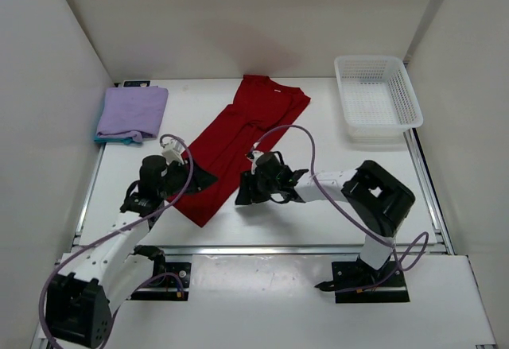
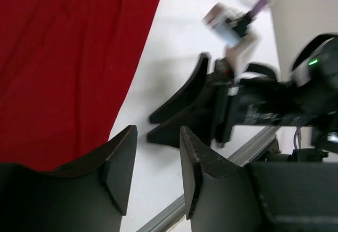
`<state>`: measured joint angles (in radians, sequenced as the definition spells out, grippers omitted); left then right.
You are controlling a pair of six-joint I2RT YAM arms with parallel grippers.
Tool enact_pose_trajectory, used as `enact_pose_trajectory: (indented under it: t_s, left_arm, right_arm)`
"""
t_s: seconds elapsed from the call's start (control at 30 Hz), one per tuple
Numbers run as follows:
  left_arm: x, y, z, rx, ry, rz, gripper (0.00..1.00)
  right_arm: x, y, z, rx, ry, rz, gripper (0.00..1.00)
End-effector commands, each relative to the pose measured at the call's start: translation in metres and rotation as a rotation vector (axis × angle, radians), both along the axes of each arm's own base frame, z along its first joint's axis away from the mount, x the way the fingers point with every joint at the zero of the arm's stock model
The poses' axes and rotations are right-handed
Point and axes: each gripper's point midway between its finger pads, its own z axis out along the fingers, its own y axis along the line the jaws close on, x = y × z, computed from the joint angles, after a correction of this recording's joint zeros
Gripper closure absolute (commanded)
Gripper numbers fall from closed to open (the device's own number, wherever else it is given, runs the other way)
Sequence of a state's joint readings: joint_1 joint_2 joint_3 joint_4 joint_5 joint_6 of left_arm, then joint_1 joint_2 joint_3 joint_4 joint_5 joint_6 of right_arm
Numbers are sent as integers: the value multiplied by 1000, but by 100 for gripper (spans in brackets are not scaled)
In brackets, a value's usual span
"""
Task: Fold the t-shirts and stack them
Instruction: Rotate the tshirt 90 degrees
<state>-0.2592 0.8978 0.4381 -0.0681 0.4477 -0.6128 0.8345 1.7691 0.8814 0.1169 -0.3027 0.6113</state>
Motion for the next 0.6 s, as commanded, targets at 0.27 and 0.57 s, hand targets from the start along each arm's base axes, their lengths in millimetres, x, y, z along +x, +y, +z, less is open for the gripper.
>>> enact_pose_trajectory:
  t_s: [0.27, 0.57]
  left_arm:
    - [-18, 0, 6, 8, -33, -40, 51]
    - [-21, -2, -5, 39, -5, -53, 51]
  right_arm:
    - [19, 46, -35, 97, 70, -168, 69]
    - [27, -1, -34, 94, 99, -184, 100]
